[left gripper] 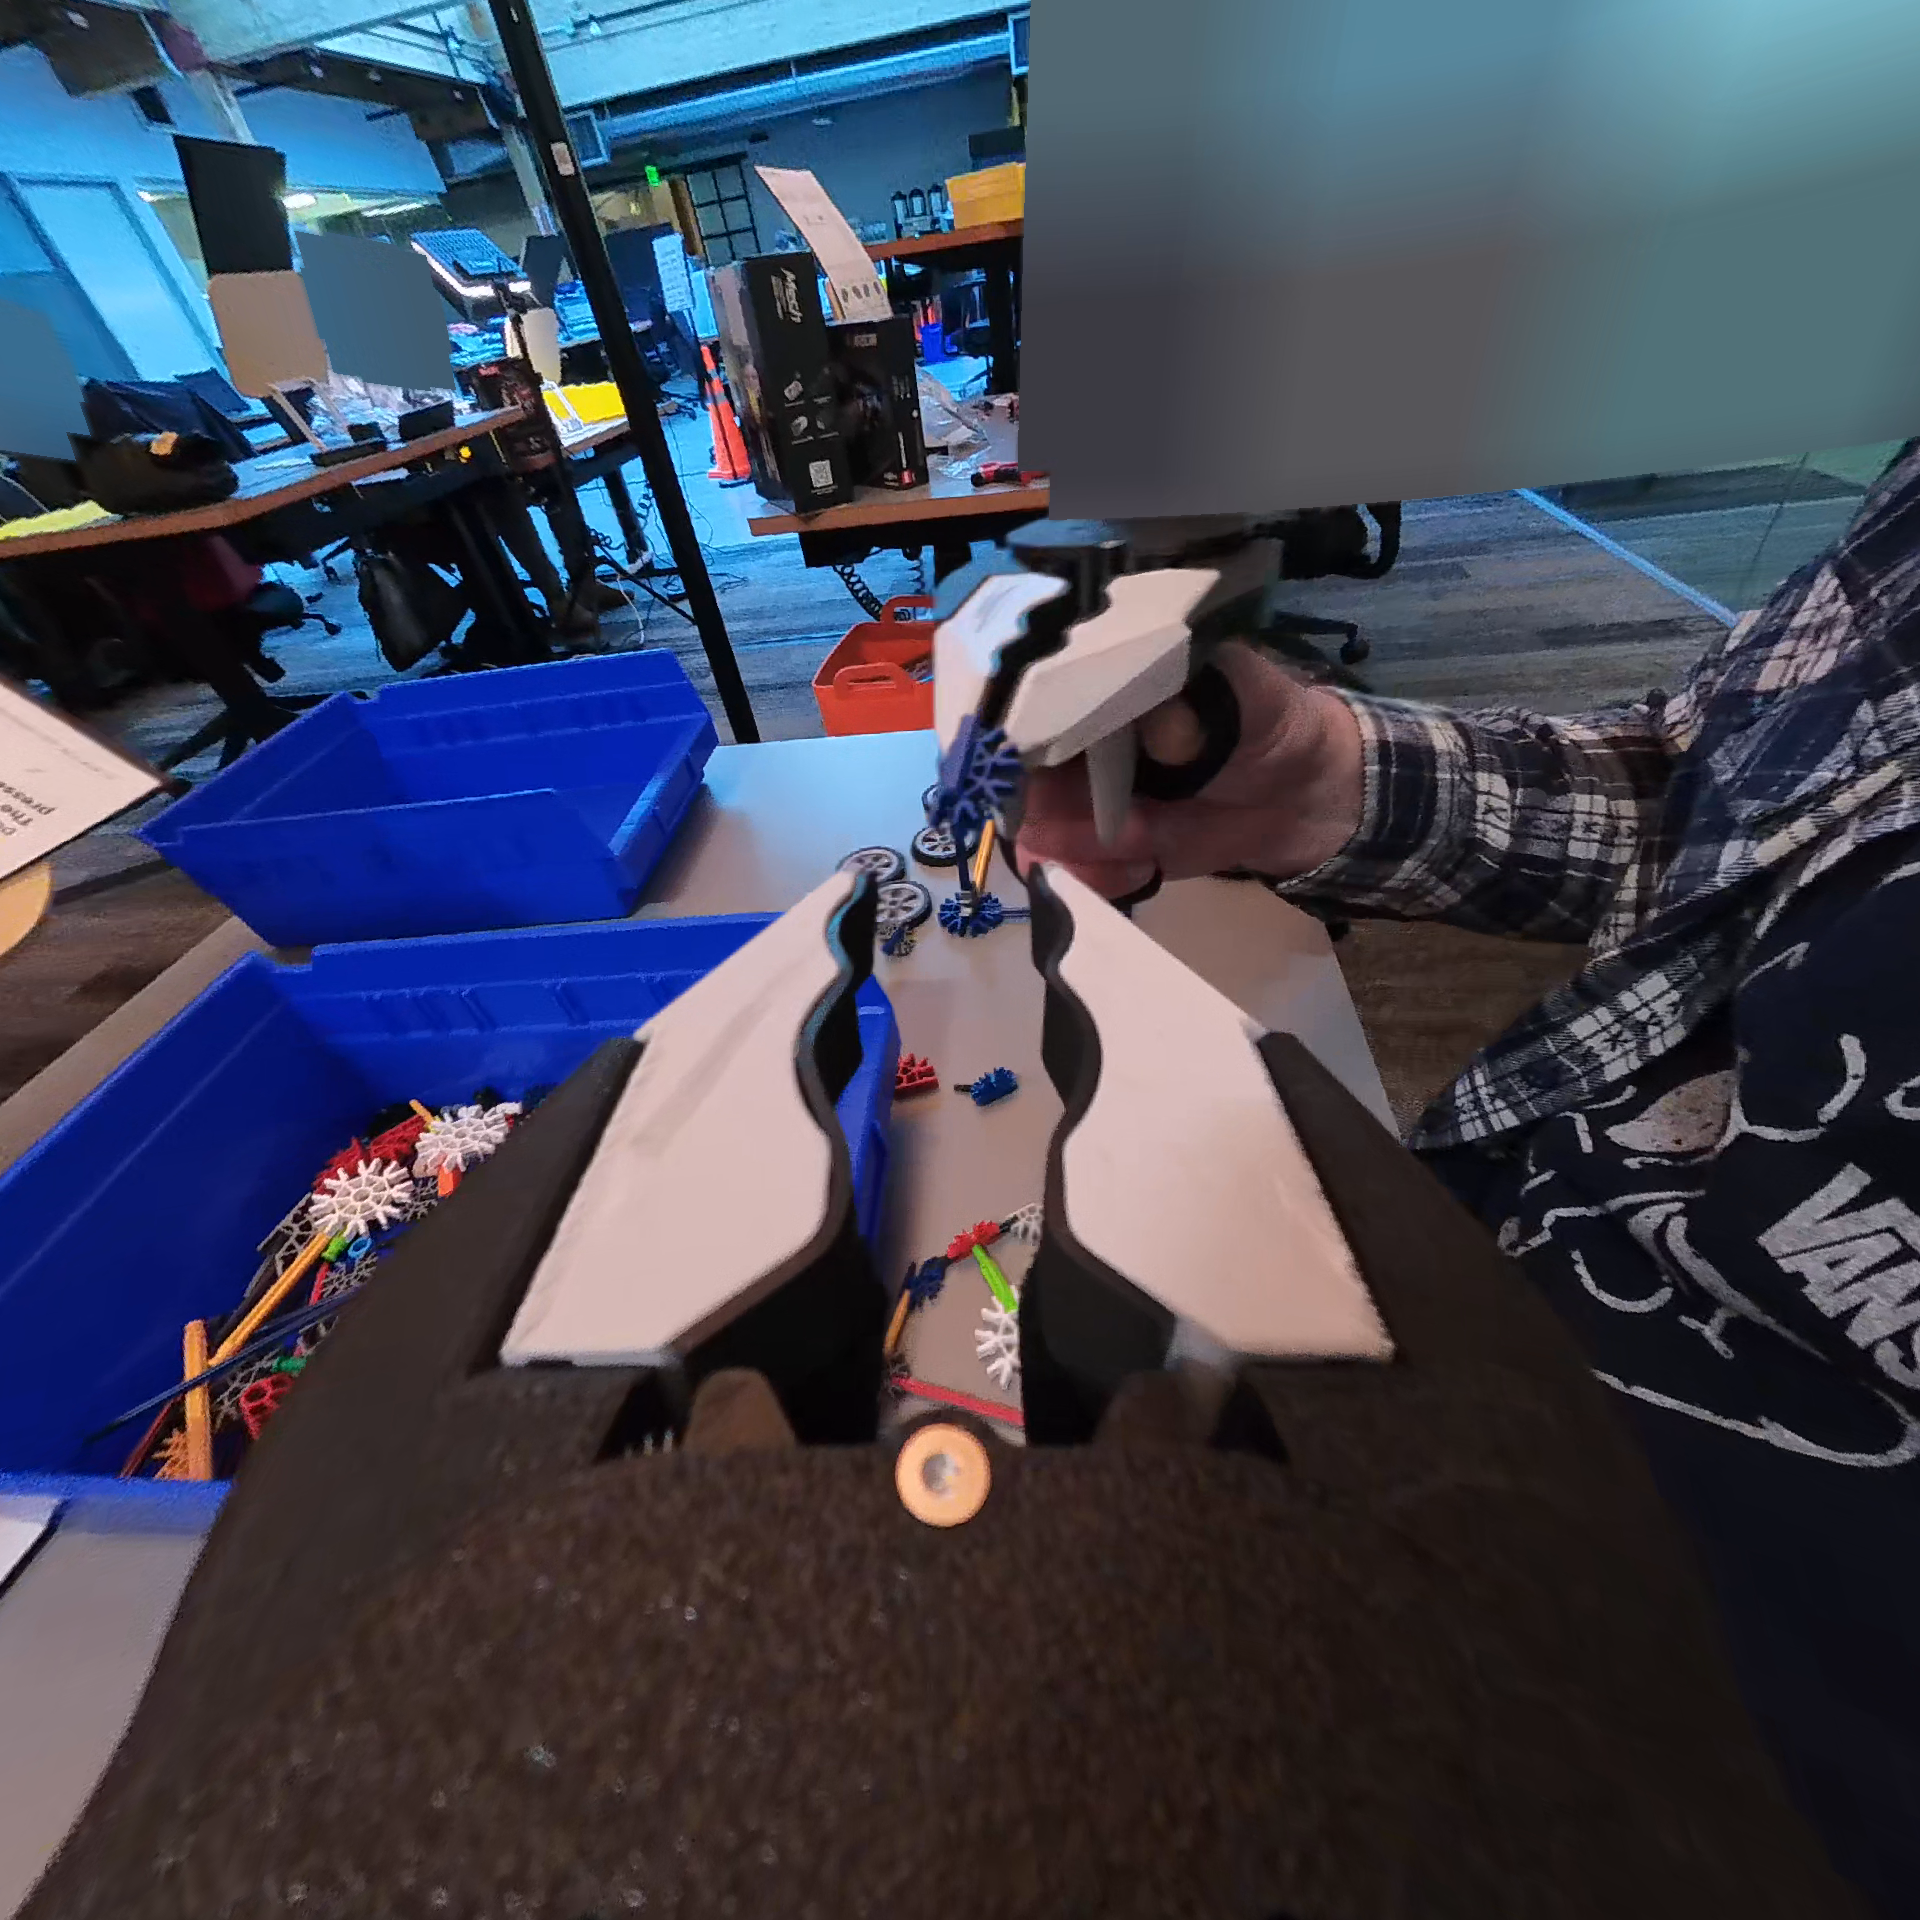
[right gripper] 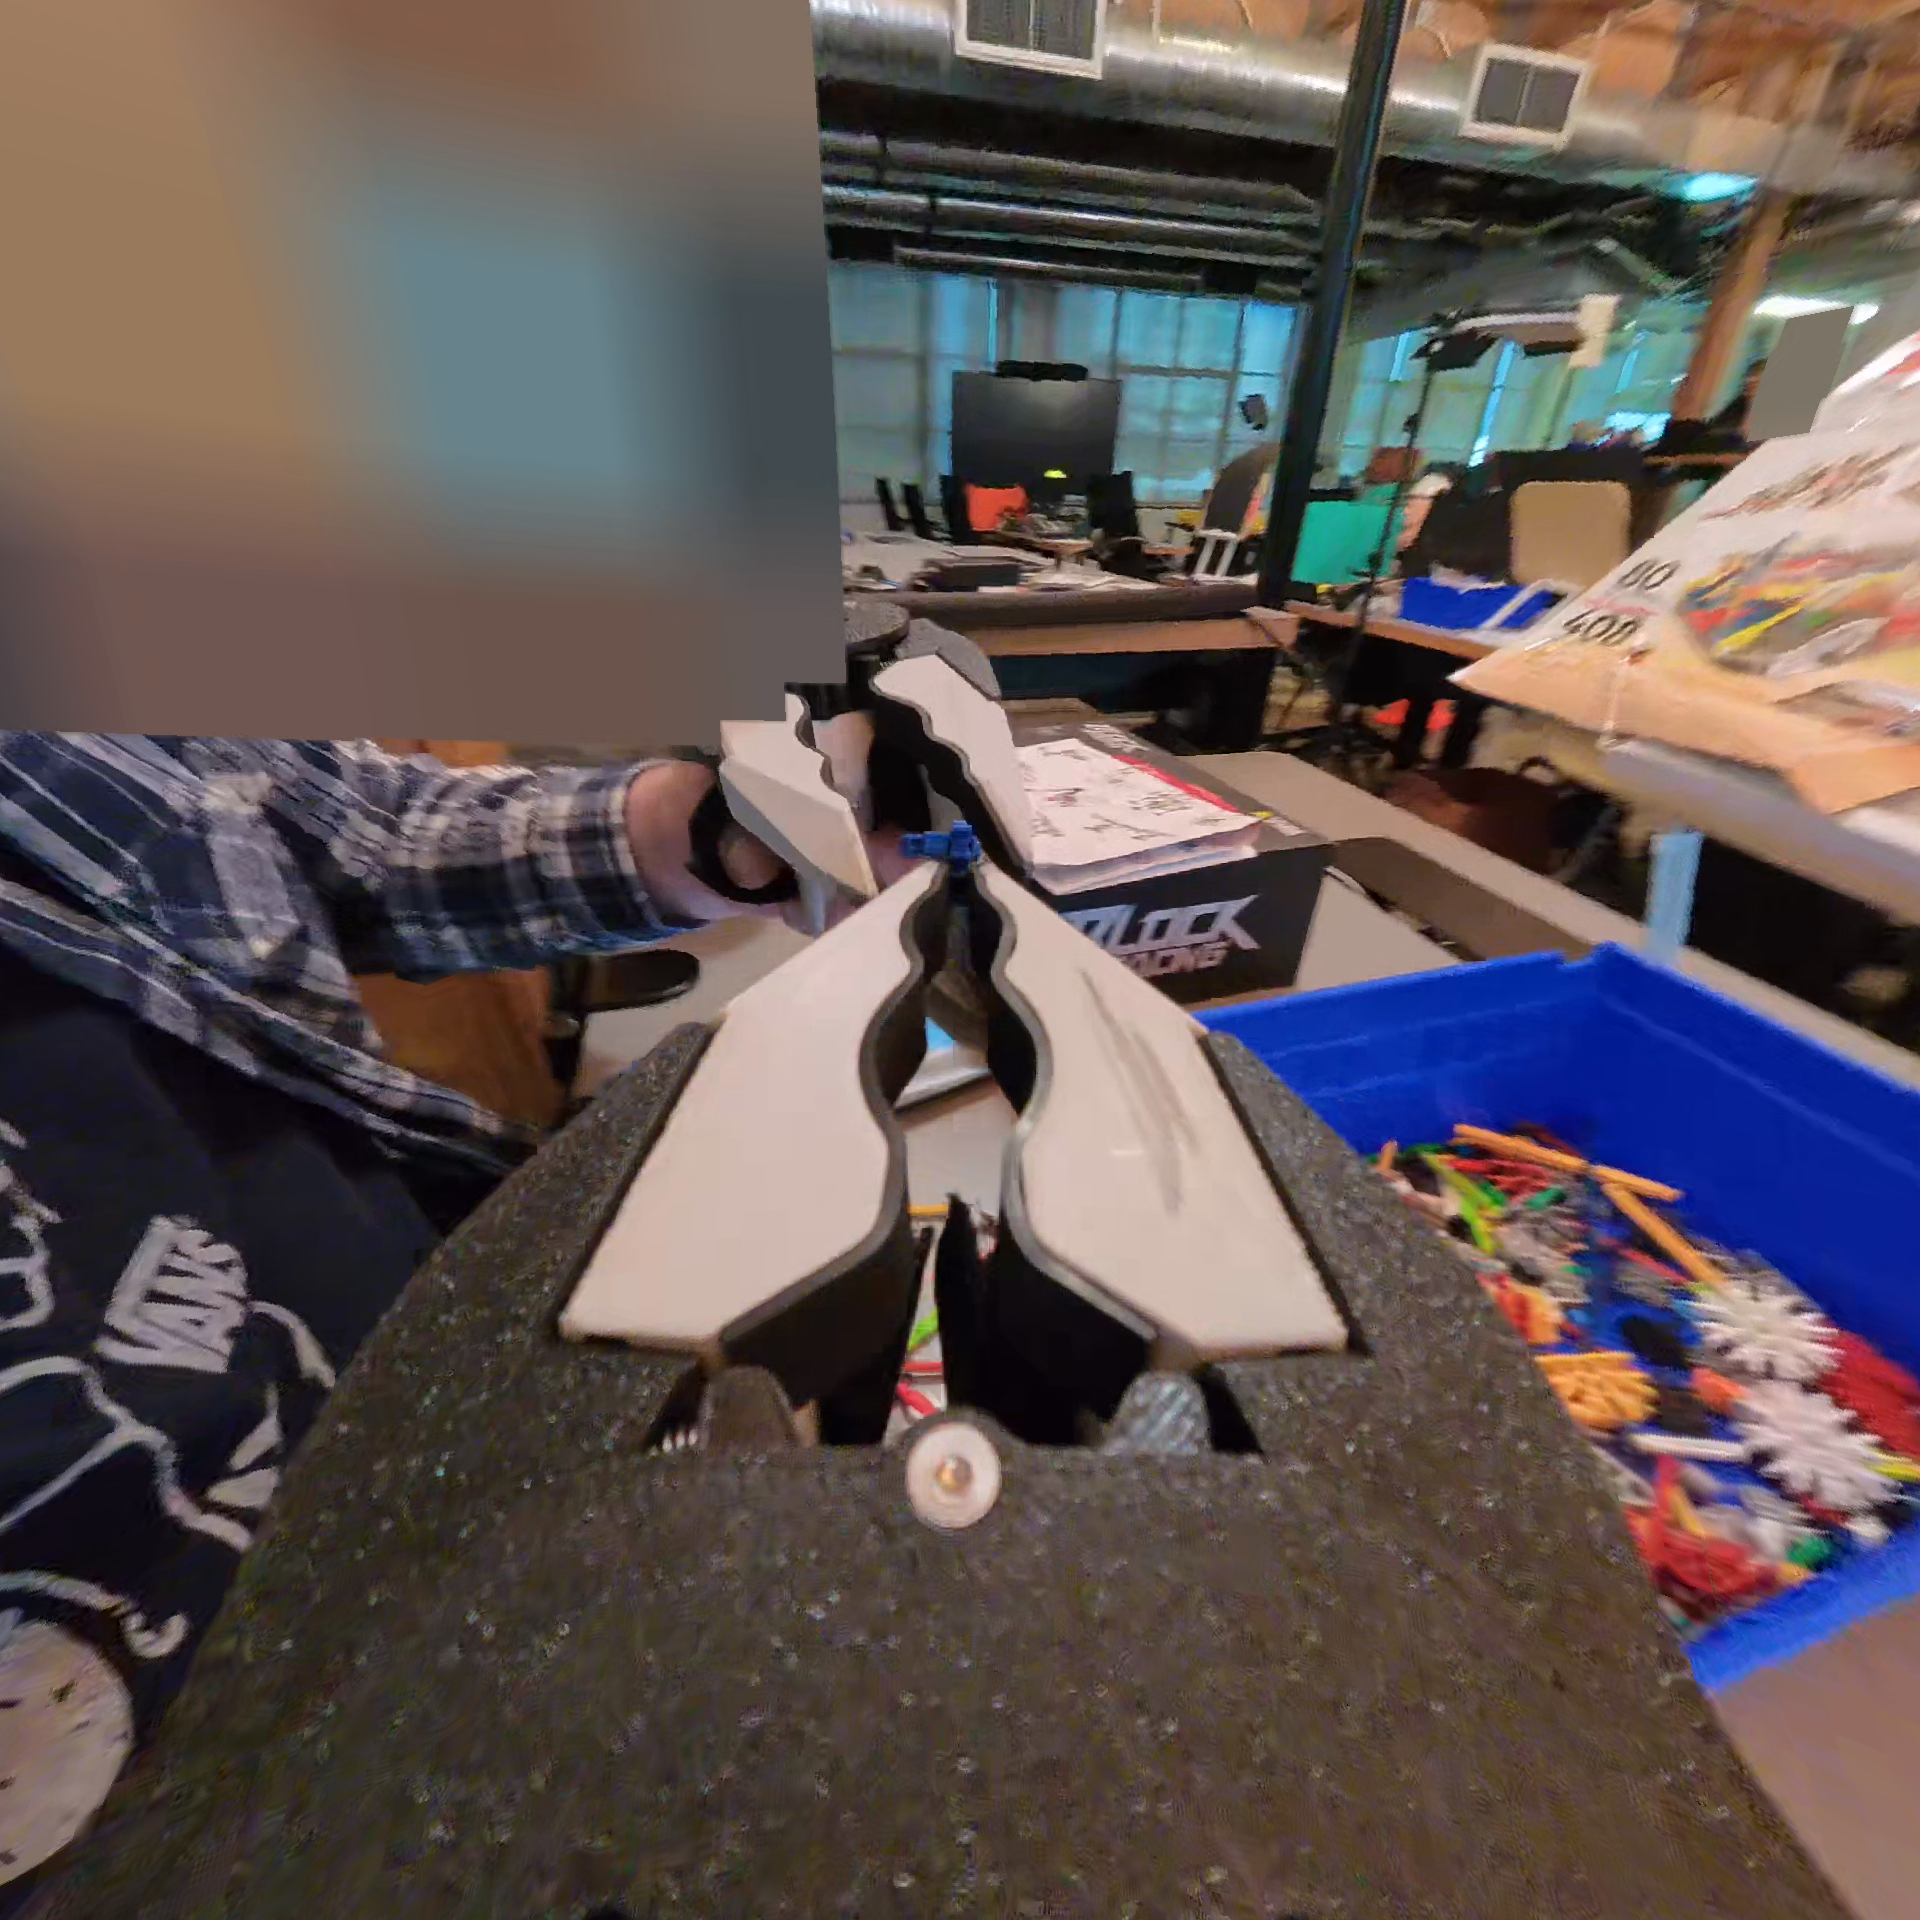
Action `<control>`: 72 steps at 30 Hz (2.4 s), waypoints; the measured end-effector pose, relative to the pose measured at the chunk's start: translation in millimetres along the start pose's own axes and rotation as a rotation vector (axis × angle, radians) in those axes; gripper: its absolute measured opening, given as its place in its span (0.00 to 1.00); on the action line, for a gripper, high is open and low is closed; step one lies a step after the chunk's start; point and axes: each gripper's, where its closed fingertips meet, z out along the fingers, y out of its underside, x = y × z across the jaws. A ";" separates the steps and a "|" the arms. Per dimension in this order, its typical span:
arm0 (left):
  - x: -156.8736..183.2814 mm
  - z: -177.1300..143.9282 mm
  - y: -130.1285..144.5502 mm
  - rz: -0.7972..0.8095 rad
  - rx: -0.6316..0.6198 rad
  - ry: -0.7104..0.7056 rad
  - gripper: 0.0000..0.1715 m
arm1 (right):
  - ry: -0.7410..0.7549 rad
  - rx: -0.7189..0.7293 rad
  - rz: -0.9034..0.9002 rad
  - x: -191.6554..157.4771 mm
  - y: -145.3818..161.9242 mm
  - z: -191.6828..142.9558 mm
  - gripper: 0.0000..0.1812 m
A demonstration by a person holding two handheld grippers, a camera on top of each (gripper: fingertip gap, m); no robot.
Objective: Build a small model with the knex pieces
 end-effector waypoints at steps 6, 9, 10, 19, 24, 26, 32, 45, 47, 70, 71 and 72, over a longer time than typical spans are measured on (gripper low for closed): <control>9.0 10.5 -1.3 0.004 0.009 0.028 0.12 | -0.070 0.012 0.072 -3.2 6.0 1.7 0.01; 12.3 11.8 -3.5 -0.019 0.024 0.058 0.09 | -0.096 0.002 0.081 -7.1 7.8 3.4 0.01; 12.8 11.5 -3.6 -0.023 0.025 0.065 0.08 | -0.100 -0.001 0.087 -7.6 7.9 3.4 0.01; 14.9 10.6 2.4 -0.003 -0.039 0.076 0.07 | -0.086 -0.085 0.041 -9.5 14.9 5.3 0.01; 14.5 10.3 11.1 0.033 -0.100 0.074 0.07 | -0.062 -0.187 -0.032 -8.7 24.1 7.6 0.01; 14.9 10.1 8.9 0.023 -0.098 0.073 0.07 | -0.047 -0.201 -0.071 -8.7 22.5 7.8 0.01; 11.6 11.6 19.0 0.064 -0.140 0.068 0.07 | -0.034 -0.290 -0.110 -4.8 31.8 9.8 0.01; 8.5 6.2 36.7 0.222 -0.287 0.083 0.08 | -0.023 -0.461 -0.209 -2.6 47.2 12.9 0.00; 9.0 6.0 41.6 0.230 -0.308 0.087 0.08 | -0.017 -0.492 -0.229 -2.0 50.8 12.9 0.00; 2.2 9.8 57.4 0.456 -0.409 0.011 0.05 | -0.029 -0.619 -0.303 4.6 67.4 15.3 0.00; 0.6 10.0 58.7 0.449 -0.414 0.014 0.05 | -0.017 -0.630 -0.322 6.3 68.4 15.9 0.00; 0.4 10.1 61.3 0.422 -0.415 0.024 0.05 | -0.011 -0.650 -0.347 7.2 70.9 16.2 0.00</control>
